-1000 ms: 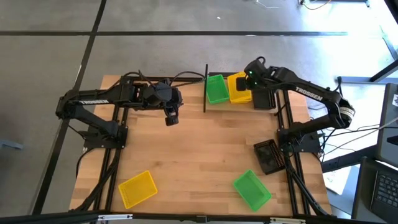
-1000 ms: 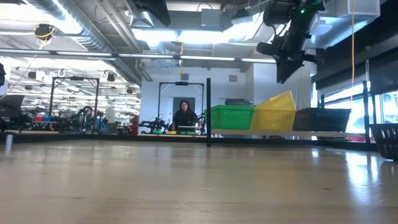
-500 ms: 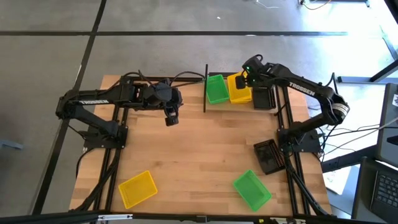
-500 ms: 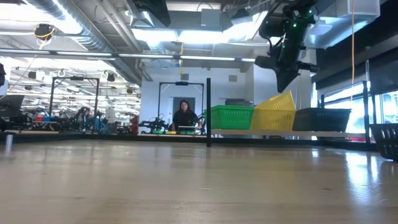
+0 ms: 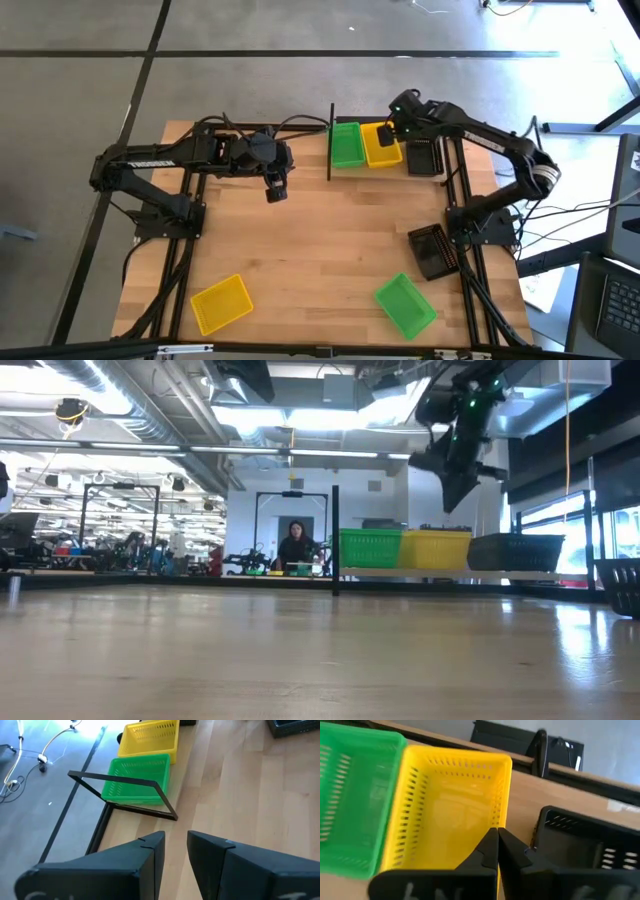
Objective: Stack baskets on shelf by color
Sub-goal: Stack the right yellow bin on the yellow bin on the shelf, then stack the black bin on the black bin on the shelf
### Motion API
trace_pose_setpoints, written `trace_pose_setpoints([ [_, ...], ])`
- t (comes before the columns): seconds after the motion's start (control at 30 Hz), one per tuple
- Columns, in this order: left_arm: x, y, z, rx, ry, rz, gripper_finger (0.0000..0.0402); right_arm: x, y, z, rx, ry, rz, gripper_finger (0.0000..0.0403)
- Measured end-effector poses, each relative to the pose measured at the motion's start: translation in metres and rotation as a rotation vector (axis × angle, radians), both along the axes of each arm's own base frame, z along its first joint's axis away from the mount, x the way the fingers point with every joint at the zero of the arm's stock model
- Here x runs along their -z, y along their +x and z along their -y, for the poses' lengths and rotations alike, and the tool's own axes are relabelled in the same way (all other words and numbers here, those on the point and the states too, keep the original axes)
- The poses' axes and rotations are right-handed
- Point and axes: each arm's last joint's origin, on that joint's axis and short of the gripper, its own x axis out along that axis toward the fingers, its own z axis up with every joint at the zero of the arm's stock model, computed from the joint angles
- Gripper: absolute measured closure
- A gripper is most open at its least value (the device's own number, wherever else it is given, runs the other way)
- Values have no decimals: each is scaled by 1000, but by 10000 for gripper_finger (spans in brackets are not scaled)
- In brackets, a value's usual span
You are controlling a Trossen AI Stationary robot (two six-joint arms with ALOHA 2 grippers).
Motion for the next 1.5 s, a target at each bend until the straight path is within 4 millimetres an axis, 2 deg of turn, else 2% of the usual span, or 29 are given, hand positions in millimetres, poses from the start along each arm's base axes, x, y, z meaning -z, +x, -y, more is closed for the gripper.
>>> trace_pose_setpoints([
  [0.1, 0, 0, 0, -6, -8, 4, 327, -18, -4, -10, -54, -34, 12, 403],
  [0.2, 1, -1, 0, -20, -27, 6, 327, -40, -7, -31, -181, -85, 40, 403],
  [0.37, 2, 0, 7, 14, -55, 1, 327, -66, -7, -81, -445, -123, 133, 403],
  [0.47, 2, 0, 12, 41, -60, 0, 327, -71, -10, -115, -597, -87, 130, 403],
  [0.53, 2, 0, 16, 51, -61, -2, 327, -72, -14, -134, -612, -31, 137, 403],
  [0.77, 2, 0, 23, 62, -80, 5, 327, -68, -29, -192, -563, 205, 117, 403],
  [0.93, 2, 0, 23, 55, -90, 10, 327, -64, -38, -221, -491, 407, 92, 403],
  [1.07, 2, 0, 24, 73, -126, 15, 327, -63, -45, -235, -299, 503, 97, 403],
  [1.2, 3, 1, 27, 151, -188, 10, 327, -60, -47, -244, -199, 540, 95, 403],
  [1.37, 3, 1, 28, 194, -211, 5, 327, -40, -49, -253, -120, 571, 23, 403],
  [1.5, 3, 1, 28, 195, -211, 5, 327, -18, -47, -257, -123, 581, 0, 400],
])
